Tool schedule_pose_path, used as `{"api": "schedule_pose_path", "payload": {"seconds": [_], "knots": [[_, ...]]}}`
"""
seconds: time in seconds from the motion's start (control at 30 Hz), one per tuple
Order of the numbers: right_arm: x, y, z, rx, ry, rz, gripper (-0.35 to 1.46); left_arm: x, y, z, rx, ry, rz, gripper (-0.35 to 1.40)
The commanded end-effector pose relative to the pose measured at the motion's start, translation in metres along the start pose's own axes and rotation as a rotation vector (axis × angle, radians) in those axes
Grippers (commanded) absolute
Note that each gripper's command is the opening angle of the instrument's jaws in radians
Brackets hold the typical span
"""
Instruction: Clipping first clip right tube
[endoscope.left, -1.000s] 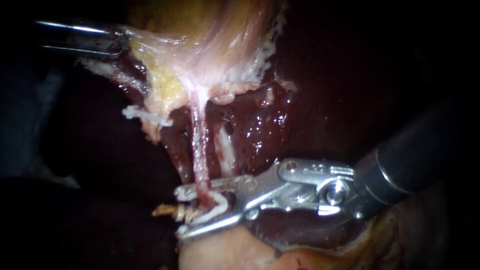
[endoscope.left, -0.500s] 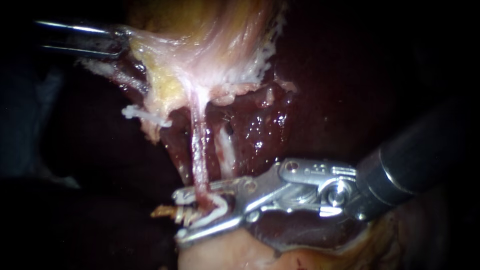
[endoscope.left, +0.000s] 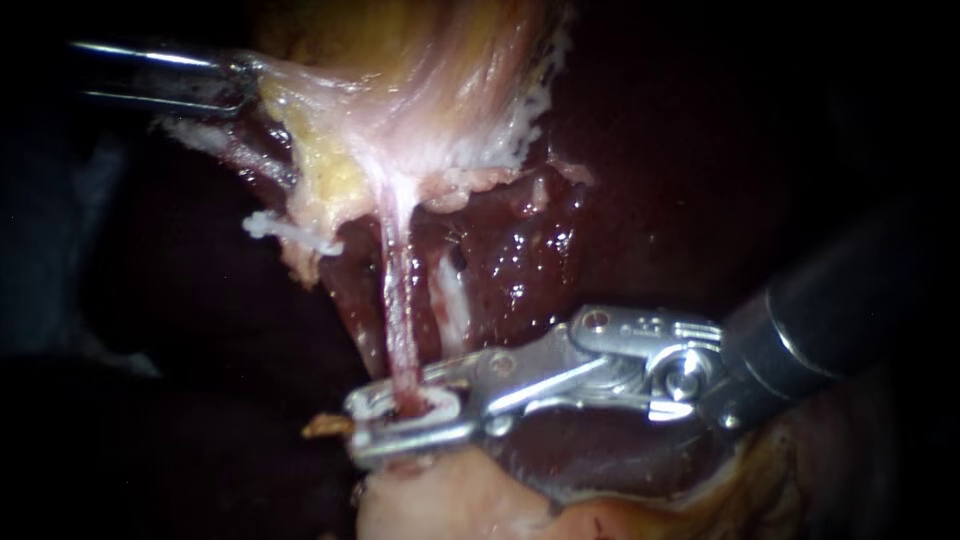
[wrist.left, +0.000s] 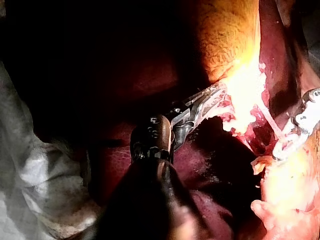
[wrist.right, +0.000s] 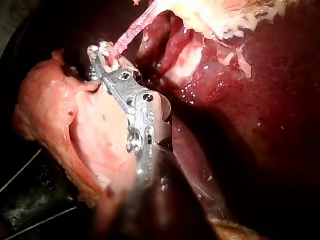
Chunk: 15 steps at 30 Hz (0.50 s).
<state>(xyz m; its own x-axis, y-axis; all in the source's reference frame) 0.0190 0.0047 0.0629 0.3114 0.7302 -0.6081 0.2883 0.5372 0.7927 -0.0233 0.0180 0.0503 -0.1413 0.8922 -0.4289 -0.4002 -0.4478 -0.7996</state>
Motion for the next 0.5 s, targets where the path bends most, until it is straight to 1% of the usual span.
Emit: {"api": "schedule_pose_path", "payload": {"seconds": [0.03,0.13,0.5], "knots": [[0.0002,0.0002,-0.0001,0.005,-0.004,0.016,-0.35,0.0,0.0,0.0,0.0,0.0,0.0,-0.35],[0.0001,0.0004,-0.0003,-0.006,-0.029,0.017,-0.35,0.0,0.0,0.0,0.0,0.0,0.0,-0.35],[-0.0001,0.0004,-0.0003,-0.006,-0.03,0.015,-0.35,0.0,0.0,0.0,0.0,0.0,0.0,-0.35]]}}
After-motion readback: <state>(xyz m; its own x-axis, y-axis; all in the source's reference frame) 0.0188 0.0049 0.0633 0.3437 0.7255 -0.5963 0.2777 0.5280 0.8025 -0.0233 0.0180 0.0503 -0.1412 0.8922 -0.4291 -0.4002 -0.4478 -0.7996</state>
